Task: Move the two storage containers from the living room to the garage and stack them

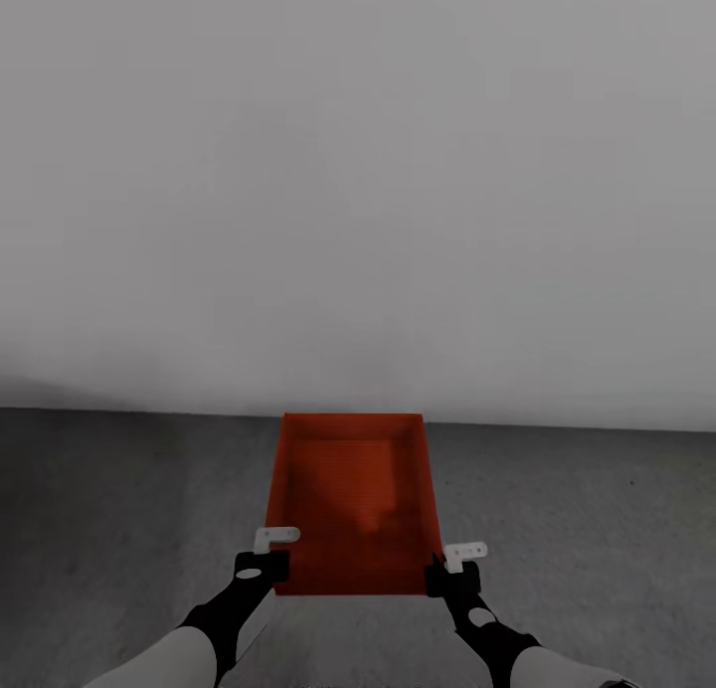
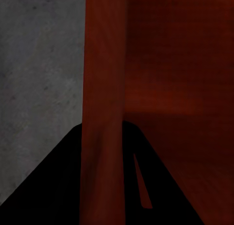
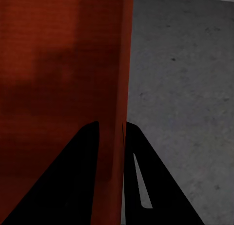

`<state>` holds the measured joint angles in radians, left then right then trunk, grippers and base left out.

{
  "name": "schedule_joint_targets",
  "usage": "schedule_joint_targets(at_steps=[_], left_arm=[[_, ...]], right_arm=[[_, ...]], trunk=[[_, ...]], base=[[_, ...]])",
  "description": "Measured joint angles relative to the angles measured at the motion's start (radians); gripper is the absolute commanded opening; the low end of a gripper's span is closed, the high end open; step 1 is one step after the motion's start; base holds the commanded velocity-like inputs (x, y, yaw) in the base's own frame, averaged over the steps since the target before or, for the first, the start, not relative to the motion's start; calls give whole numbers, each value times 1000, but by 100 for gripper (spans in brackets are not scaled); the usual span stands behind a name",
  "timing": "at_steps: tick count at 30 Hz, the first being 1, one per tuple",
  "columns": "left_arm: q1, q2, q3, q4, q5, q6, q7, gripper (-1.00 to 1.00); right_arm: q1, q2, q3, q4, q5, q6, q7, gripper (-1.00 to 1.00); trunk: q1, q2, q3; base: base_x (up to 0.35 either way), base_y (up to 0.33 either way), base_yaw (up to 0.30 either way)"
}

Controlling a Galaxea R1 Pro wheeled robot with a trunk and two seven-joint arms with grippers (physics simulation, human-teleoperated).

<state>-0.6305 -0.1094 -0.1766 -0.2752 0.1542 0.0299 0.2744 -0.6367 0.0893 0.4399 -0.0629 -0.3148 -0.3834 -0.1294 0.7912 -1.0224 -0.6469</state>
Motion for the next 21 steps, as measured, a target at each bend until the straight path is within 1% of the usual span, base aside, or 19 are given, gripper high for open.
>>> schedule_joint_targets(at_steps=[21], left_arm=[[0,0,0,0,0,0,0,-100]], right_arm=[[0,0,0,0,0,0,0,-100]], trunk=[[0,0,-34]], base=[[0,0,0]])
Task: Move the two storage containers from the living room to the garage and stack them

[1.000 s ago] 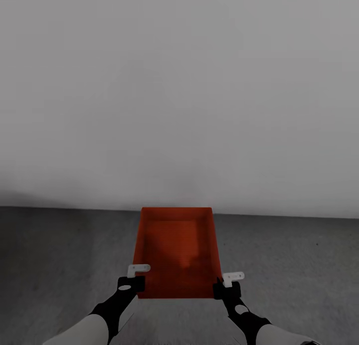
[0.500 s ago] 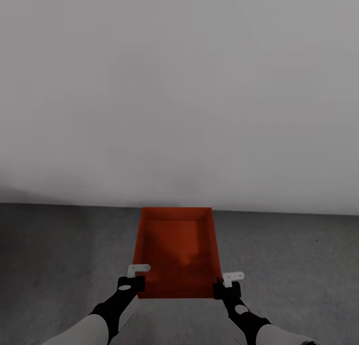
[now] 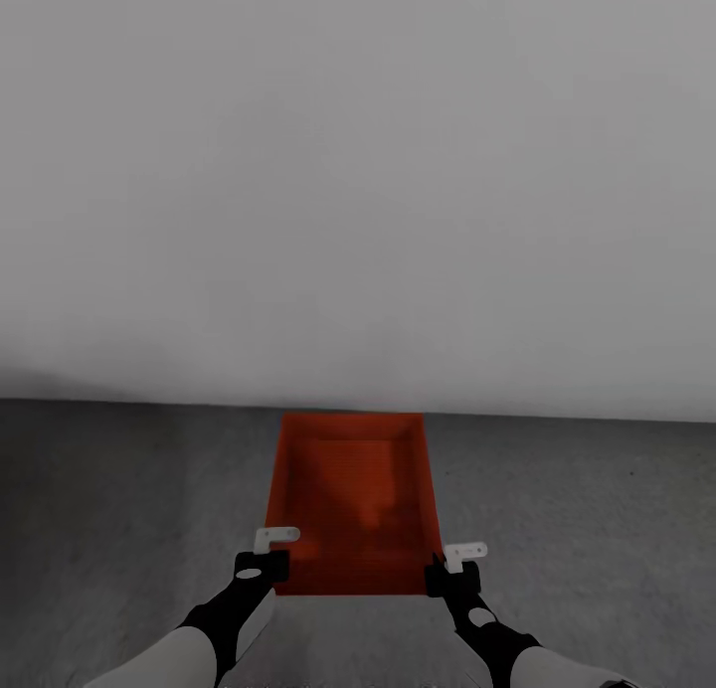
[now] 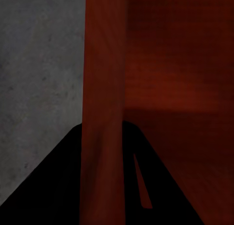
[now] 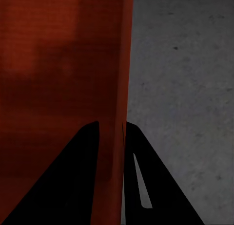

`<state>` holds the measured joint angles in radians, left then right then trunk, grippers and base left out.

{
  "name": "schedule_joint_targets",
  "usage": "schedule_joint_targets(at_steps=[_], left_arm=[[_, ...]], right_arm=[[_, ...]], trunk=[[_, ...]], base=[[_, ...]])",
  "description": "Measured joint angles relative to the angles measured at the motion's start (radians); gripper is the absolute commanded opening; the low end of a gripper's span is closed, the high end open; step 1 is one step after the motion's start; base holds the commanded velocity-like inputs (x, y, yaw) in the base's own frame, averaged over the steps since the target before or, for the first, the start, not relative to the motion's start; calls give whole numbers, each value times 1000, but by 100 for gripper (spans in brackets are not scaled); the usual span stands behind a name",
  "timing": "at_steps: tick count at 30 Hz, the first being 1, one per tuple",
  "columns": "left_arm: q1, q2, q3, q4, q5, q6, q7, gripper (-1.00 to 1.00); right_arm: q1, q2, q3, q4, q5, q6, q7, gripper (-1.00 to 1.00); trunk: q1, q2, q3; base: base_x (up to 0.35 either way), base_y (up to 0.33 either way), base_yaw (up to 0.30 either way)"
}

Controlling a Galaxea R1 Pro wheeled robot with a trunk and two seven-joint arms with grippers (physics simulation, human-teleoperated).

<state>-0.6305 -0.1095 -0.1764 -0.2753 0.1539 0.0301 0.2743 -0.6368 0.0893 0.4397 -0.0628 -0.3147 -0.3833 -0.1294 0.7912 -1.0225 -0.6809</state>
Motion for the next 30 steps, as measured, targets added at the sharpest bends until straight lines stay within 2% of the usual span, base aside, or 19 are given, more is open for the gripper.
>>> schedule_joint_targets(at_steps=[11,26,30], left_arm=[[0,0,0,0,0,0,0,-100],[0,0,0,0,0,0,0,-100],[0,0,0,0,0,0,0,-100]], right_arm=[[0,0,0,0,0,0,0,-100],[0,0,1,0,-1,0,0,-100],[0,0,0,0,0,0,0,-100]], trunk=[[0,0,-17],[0,0,-19],[15,-28,-31]], base=[[0,0,0],[0,0,0],[0,0,0]])
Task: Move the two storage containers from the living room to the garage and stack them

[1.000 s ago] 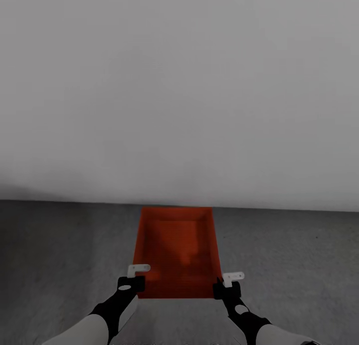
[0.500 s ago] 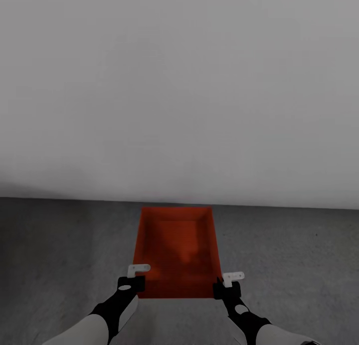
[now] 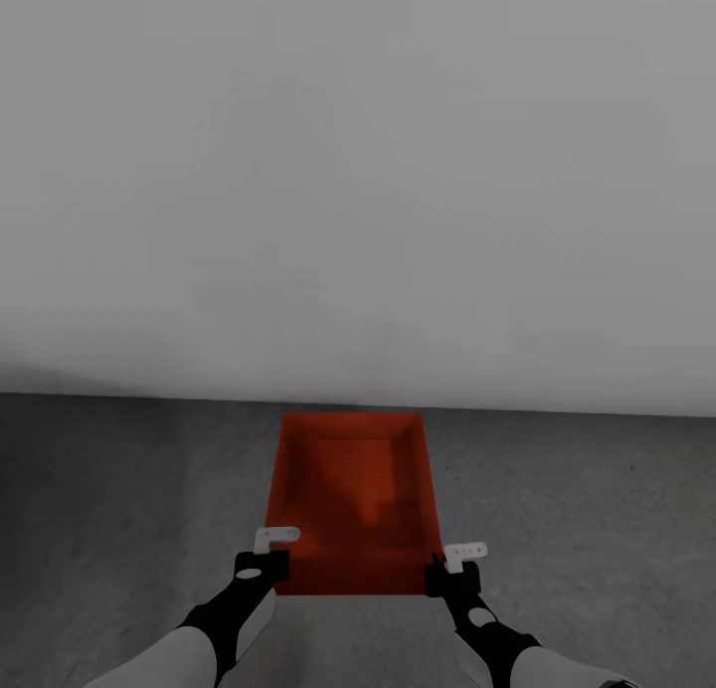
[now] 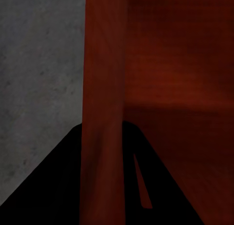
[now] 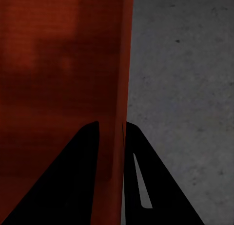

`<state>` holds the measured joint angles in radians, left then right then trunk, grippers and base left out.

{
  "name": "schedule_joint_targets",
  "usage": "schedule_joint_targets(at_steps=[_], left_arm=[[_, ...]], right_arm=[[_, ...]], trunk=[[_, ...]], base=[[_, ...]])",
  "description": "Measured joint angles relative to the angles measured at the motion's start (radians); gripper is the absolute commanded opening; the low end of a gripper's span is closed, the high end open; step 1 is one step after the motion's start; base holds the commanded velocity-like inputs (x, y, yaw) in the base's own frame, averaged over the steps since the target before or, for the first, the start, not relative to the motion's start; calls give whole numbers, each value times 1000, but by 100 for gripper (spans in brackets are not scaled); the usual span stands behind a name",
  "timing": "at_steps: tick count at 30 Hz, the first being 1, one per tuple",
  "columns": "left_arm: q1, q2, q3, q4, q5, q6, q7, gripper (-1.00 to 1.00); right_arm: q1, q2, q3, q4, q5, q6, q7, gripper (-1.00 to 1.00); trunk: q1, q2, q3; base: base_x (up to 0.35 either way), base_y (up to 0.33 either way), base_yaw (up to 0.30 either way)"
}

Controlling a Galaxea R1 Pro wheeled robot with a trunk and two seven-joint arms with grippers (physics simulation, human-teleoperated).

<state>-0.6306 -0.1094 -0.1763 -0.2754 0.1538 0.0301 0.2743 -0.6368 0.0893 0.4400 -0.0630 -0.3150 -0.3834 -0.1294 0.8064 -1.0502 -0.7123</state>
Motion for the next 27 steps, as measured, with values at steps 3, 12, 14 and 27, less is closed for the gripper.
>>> schedule_joint_targets(at_steps=[3,12,14,27], left_arm=[[0,0,0,0,-1,0,0,-100],[0,0,0,0,0,0,0,-100],[0,0,0,0,-1,0,0,-100],[0,1,-3,1,3,0,0,-100]], right_arm=[[0,0,-1,1,0,0,0,-100],[0,0,0,0,0,0,0,-100],[0,0,-1,1,1,-1,0,-100],[0,1,1,1,-1,0,-1,-100]], trunk=[[12,-21,-9],[46,-84,-38],[54,-98,-44],[104,-189,-100]], base=[[0,0,0],[0,0,0],[0,0,0],[0,0,0]])
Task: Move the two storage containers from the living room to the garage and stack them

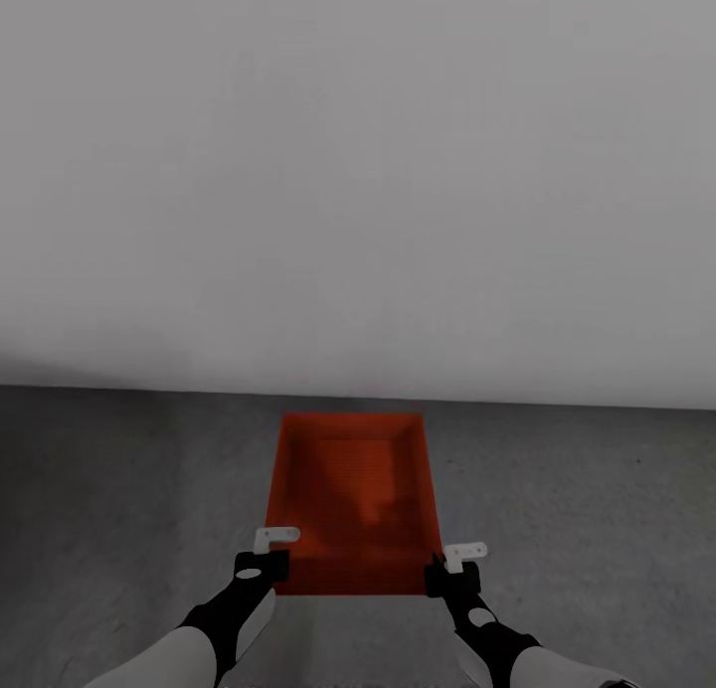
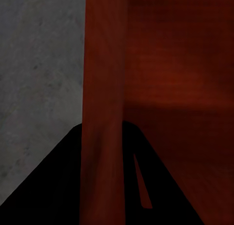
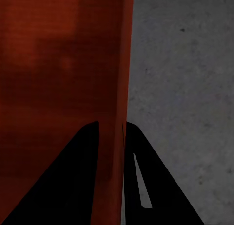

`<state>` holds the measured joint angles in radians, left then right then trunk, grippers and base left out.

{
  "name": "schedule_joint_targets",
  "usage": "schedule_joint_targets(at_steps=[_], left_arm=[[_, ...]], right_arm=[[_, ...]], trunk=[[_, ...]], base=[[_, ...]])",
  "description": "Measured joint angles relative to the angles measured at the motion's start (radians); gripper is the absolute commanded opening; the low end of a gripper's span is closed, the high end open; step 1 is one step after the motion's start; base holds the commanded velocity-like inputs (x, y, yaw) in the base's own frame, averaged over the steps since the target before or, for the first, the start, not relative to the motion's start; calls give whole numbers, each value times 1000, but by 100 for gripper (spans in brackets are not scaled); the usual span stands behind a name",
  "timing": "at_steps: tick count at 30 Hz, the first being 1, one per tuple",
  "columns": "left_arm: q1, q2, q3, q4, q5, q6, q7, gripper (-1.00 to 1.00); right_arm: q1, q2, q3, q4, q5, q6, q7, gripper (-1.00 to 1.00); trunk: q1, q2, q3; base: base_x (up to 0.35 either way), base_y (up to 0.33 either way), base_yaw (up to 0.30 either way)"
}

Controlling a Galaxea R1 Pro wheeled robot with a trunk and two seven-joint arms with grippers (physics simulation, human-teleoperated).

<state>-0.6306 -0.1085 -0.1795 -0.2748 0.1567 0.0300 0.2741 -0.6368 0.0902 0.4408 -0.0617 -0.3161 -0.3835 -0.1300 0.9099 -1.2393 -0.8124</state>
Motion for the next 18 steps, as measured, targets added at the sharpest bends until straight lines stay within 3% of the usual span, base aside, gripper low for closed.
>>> schedule_joint_targets(at_steps=[18], left_arm=[[0,-1,3,0,-2,0,0,-100]], right_arm=[[0,-1,-1,-1,1,0,1,-100]], trunk=[[69,-126,-85]], base=[[0,0,0]])
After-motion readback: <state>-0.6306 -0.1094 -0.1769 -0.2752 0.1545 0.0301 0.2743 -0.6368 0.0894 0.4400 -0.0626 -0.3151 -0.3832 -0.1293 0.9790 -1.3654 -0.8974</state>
